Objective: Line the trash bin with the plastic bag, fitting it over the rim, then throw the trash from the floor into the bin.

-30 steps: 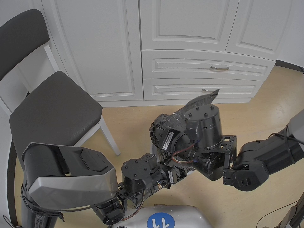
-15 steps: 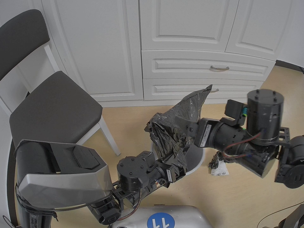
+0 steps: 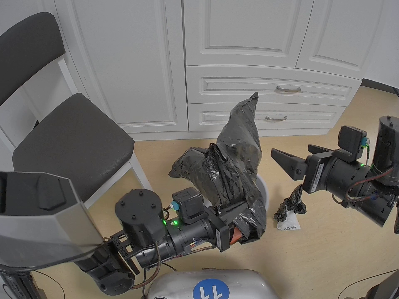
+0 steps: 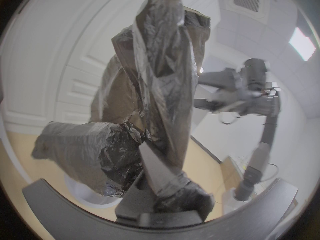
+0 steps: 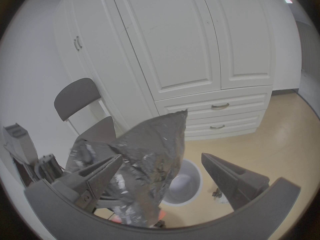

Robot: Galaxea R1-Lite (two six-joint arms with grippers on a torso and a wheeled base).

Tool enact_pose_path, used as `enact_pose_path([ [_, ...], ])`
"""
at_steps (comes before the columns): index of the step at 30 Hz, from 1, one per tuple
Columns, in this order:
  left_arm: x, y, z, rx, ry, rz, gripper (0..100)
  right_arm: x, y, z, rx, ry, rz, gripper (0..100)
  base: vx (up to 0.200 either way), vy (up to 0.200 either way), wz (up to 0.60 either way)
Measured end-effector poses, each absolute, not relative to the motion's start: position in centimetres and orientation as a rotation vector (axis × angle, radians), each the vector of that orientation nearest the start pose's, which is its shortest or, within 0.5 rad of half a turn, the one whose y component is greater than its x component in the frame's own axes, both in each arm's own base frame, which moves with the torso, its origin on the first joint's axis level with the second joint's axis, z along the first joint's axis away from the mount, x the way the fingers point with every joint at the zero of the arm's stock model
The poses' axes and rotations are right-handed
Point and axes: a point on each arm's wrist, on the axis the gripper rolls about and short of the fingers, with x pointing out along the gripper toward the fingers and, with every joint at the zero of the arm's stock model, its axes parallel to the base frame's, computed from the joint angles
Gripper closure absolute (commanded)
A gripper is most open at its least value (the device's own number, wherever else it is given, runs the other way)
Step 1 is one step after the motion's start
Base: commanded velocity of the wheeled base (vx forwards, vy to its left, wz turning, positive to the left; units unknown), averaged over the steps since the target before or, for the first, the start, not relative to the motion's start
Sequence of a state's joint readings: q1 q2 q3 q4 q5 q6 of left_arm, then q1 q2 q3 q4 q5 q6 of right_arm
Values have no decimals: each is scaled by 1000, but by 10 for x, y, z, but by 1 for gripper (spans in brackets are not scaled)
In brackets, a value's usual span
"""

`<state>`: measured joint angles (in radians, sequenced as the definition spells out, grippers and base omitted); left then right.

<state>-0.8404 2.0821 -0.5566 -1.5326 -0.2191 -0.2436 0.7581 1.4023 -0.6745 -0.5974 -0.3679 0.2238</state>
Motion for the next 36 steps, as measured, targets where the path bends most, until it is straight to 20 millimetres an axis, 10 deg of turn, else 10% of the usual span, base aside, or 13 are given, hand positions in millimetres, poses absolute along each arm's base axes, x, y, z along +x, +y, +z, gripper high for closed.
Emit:
enact_pose_path([
  [6, 208, -240, 107, -177, 80, -1251, 100, 174, 125, 222, 102, 139, 387, 0, 0, 0, 0],
  [7, 208, -239, 109, -173, 72, -1269, 100, 174, 120, 222, 98, 135, 382, 100, 0, 0, 0],
  [21, 206, -238, 111, -165, 70, -1339, 100, 180, 103, 224, 98, 120, 332, 100, 0, 0, 0],
  [36, 201, -244, 89, -168, 170, -1345, 100, 247, 59, 266, 271, 177, 395, 100, 0, 0, 0],
])
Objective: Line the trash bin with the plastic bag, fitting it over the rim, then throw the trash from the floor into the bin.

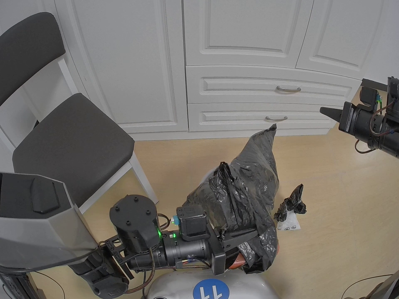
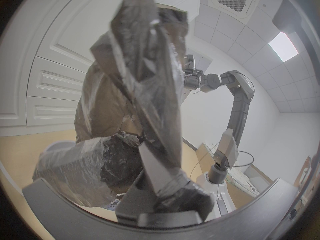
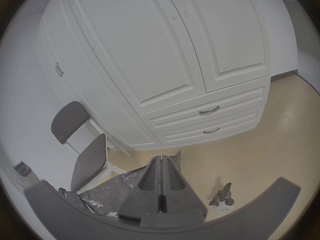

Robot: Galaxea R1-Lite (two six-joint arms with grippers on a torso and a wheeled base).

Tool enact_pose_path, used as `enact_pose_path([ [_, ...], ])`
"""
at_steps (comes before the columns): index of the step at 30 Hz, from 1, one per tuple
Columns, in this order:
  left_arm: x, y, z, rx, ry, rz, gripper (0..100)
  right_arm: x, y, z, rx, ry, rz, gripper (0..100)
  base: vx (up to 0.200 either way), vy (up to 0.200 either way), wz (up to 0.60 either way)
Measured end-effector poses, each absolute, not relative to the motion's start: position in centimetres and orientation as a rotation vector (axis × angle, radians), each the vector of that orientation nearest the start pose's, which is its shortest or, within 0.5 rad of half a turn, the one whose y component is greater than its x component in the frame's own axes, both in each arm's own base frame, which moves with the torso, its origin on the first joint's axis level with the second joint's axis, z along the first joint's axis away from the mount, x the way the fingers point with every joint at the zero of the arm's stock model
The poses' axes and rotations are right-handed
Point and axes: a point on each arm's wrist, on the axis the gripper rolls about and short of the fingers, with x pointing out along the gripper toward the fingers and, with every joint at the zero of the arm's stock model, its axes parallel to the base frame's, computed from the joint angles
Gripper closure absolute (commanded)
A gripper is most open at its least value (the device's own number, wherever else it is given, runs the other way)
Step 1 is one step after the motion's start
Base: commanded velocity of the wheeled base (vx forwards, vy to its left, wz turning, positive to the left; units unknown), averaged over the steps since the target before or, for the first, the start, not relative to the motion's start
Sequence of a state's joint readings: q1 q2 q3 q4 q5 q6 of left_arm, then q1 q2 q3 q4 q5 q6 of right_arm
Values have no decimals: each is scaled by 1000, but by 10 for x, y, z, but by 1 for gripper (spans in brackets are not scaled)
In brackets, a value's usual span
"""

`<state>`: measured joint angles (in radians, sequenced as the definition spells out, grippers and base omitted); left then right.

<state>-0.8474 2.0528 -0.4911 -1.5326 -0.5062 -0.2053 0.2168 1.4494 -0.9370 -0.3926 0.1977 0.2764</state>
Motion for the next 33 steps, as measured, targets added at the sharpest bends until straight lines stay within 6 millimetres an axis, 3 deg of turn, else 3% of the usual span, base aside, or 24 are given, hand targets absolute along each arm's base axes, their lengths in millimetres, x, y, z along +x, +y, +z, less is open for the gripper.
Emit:
enact_pose_path([
  [5, 213, -259, 96, -202, 160, -1337, 100, 254, 49, 267, 305, 187, 379, 100, 0, 0, 0],
  [11, 223, -270, 96, -184, 305, -1297, 100, 254, 45, 269, 315, 187, 370, 100, 0, 0, 0],
  [19, 233, -282, 120, -93, 416, -1254, 100, 250, 45, 270, 315, 184, 373, 100, 0, 0, 0],
  [26, 239, -291, 155, 49, 446, -1226, 100, 249, 45, 268, 296, 188, 376, 100, 0, 0, 0],
  [33, 241, -305, 206, 102, 304, -1169, 100, 247, 44, 259, 235, 202, 376, 100, 0, 0, 0],
])
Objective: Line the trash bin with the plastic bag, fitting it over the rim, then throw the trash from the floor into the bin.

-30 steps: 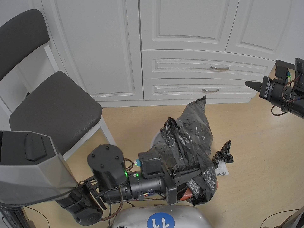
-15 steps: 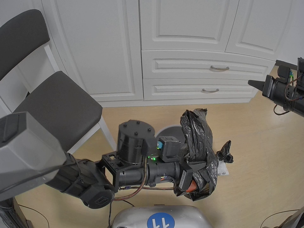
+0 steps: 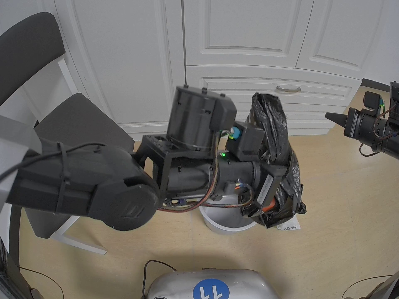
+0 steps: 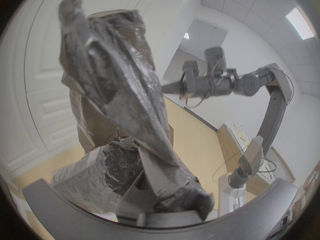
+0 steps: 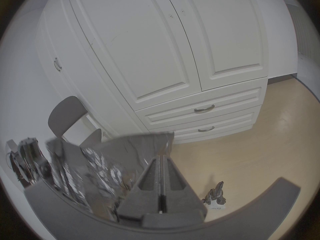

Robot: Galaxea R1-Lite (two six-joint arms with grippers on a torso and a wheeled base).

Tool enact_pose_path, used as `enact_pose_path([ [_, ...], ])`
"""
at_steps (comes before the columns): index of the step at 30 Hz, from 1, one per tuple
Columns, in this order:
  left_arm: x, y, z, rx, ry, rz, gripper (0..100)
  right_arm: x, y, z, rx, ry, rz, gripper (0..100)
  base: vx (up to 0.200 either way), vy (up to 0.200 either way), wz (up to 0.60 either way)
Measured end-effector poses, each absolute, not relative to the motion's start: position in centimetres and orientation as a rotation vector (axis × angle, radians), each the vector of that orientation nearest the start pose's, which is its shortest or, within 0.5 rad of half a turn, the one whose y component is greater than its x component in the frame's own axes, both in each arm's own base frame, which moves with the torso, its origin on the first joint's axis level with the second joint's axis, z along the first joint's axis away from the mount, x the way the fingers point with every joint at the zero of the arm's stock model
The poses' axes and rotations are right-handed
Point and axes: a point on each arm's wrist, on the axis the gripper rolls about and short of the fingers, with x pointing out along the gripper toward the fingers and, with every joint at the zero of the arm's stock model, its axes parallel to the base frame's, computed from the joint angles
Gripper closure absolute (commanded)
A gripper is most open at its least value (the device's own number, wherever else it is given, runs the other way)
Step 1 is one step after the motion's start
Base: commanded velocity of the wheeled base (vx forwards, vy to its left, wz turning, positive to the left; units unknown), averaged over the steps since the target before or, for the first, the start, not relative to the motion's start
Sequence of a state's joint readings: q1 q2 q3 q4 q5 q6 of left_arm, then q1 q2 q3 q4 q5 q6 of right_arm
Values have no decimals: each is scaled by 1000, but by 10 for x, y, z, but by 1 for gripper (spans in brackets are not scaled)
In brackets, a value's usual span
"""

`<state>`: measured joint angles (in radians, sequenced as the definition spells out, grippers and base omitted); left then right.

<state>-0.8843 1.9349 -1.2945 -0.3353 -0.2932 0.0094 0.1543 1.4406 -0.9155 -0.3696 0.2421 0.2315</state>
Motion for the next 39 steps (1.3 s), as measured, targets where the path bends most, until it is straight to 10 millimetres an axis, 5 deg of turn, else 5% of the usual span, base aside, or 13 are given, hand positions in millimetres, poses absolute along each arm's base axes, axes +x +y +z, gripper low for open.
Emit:
enact_pose_path([
  [5, 238, -309, 222, 56, 160, -1177, 100, 246, 43, 255, 218, 212, 371, 100, 0, 0, 0],
  [10, 228, -307, 210, -33, 50, -1193, 100, 248, 42, 252, 211, 219, 368, 100, 0, 0, 0],
  [26, 181, -280, 131, -386, 206, -1251, 100, 271, 45, 241, 208, 193, 359, 100, 0, 0, 0],
  [39, 202, -264, 57, -356, 372, -1139, 100, 311, 53, 212, 234, 193, 366, 100, 0, 0, 0],
])
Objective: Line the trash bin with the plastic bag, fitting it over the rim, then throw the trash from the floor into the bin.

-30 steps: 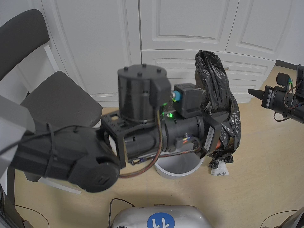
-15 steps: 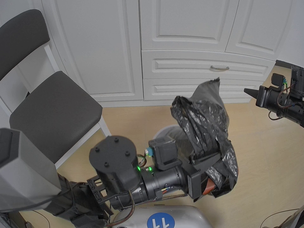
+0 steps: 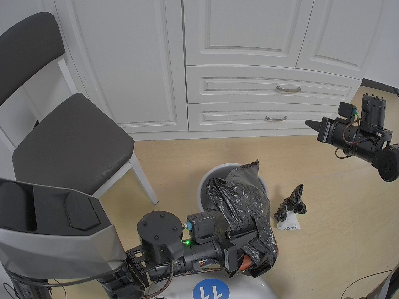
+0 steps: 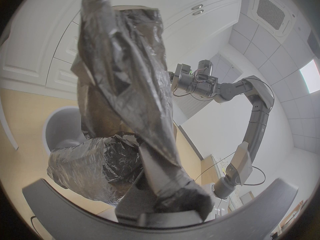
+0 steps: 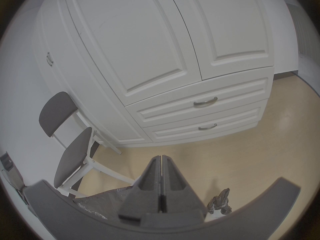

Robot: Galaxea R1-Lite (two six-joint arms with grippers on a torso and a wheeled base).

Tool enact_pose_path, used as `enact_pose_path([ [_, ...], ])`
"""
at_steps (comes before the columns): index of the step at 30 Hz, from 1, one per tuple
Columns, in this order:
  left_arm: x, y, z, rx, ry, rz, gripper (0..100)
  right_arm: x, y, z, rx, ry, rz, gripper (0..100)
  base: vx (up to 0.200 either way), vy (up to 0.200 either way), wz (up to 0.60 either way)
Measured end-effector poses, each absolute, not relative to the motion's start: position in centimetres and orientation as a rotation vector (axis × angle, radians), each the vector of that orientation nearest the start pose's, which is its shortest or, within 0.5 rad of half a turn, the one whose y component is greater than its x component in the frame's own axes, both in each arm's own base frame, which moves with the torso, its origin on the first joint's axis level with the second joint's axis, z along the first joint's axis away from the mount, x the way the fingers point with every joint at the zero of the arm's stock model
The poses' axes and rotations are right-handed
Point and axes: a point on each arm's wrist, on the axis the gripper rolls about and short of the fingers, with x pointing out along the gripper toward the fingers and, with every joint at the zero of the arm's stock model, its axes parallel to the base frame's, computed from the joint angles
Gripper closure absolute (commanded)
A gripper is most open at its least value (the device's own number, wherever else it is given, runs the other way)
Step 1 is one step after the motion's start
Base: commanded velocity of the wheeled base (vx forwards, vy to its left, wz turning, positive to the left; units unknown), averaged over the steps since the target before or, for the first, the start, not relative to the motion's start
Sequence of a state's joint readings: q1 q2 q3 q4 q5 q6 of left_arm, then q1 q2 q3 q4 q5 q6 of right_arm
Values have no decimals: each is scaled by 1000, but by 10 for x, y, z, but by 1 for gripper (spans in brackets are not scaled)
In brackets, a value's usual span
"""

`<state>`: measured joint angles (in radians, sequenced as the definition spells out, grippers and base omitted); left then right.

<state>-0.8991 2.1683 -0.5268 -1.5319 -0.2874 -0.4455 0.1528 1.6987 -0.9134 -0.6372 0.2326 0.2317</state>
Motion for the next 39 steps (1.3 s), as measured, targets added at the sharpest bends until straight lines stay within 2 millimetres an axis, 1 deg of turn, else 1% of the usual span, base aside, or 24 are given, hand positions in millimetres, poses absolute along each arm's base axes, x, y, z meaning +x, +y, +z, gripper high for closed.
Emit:
enact_pose_path([
  [2, 204, -264, 59, -360, 360, -1139, 100, 315, 54, 209, 244, 204, 366, 100, 0, 0, 0],
  [5, 208, -267, 68, -371, 323, -1160, 100, 319, 56, 206, 259, 213, 366, 100, 0, 0, 0],
  [10, 214, -276, 90, -391, 232, -1230, 100, 321, 55, 206, 271, 215, 361, 100, 0, 0, 0],
  [14, 218, -284, 106, -404, 167, -1260, 100, 323, 52, 210, 293, 204, 346, 100, 0, 0, 0],
  [19, 222, -290, 116, -410, 140, -1269, 100, 322, 46, 217, 317, 180, 327, 100, 0, 0, 0],
  [22, 224, -292, 117, -410, 132, -1271, 100, 322, 43, 219, 317, 171, 321, 100, 0, 0, 0],
  [25, 225, -293, 113, -403, 135, -1269, 100, 322, 43, 221, 317, 165, 320, 100, 0, 0, 0],
  [30, 226, -293, 99, -393, 149, -1262, 100, 322, 42, 221, 317, 165, 319, 100, 0, 0, 0],
  [34, 220, -287, 77, -366, 235, -1240, 100, 323, 43, 218, 316, 172, 320, 100, 0, 0, 0],
  [39, 204, -268, 50, -324, 379, -1203, 100, 328, 46, 212, 315, 191, 325, 100, 0, 0, 0],
])
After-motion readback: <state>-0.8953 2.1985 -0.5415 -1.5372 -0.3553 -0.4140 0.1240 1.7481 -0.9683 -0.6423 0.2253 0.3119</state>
